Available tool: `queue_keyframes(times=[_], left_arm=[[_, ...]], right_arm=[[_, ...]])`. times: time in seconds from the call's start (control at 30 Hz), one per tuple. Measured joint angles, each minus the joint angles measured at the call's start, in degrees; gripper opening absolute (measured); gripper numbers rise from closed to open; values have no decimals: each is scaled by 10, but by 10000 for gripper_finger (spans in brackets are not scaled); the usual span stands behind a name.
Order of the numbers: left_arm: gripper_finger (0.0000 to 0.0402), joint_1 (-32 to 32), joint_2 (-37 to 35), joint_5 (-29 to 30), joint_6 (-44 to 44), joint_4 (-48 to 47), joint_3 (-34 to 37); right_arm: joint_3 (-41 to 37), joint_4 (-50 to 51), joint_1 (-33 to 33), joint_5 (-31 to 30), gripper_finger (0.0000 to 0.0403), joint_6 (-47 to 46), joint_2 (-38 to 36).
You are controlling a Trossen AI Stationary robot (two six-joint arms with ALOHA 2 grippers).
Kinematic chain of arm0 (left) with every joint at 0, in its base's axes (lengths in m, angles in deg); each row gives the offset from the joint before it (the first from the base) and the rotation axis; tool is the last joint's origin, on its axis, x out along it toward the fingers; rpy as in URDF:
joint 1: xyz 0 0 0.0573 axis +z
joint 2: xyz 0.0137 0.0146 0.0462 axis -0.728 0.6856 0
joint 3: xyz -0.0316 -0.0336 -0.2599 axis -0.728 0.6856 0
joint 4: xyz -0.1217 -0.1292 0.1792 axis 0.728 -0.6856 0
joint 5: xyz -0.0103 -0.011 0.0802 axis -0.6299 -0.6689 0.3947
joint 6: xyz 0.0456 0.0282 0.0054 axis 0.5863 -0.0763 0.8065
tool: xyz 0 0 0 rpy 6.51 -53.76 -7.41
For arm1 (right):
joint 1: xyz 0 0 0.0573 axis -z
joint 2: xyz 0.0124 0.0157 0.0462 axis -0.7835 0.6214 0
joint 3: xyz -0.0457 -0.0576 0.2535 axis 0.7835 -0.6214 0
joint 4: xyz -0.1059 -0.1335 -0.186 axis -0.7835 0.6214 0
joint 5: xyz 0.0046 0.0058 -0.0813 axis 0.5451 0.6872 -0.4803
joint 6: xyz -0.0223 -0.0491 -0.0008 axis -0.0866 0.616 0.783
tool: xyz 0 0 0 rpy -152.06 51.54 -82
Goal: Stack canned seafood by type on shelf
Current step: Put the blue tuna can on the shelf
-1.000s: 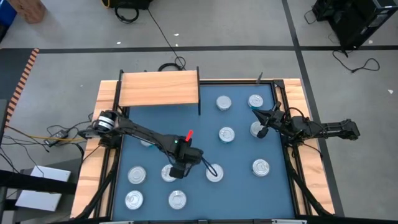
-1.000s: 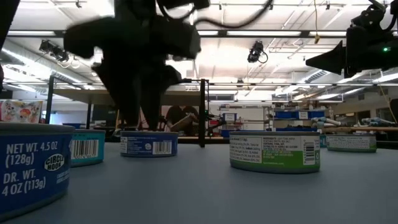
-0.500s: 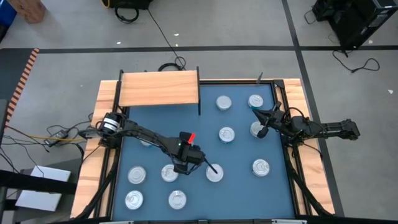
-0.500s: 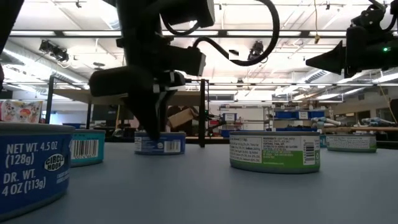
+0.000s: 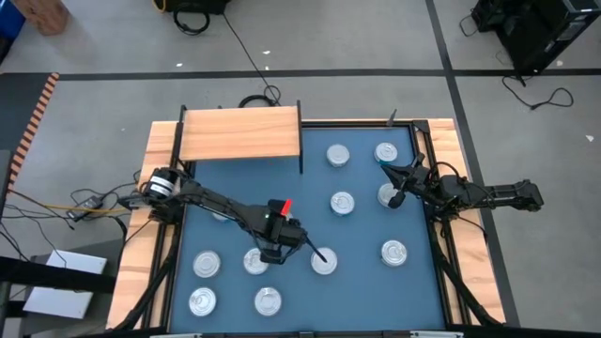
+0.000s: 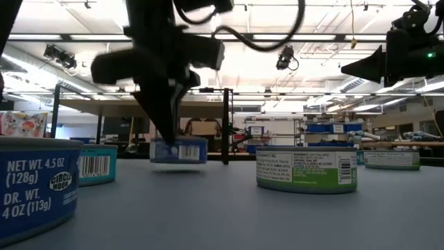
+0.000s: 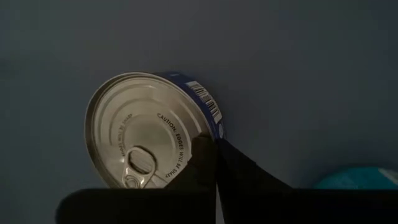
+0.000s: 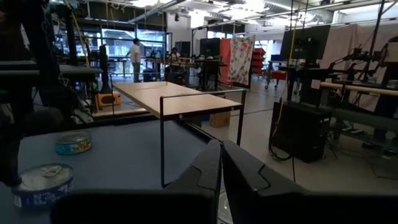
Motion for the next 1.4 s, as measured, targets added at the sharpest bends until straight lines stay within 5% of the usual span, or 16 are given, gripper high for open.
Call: queue_keyframes(times=[0.73, 1.07, 1.4], left_arm=[[0, 0, -140, 66, -69, -95, -2], [0, 11, -142, 168, -70, -237, -124], [0, 113, -142, 196, -28, -319, -198]], right_arm=[[0, 0, 0, 0, 27, 0, 0], [0, 0, 0, 0, 27, 0, 0], [0, 0, 0, 0, 27, 0, 0]])
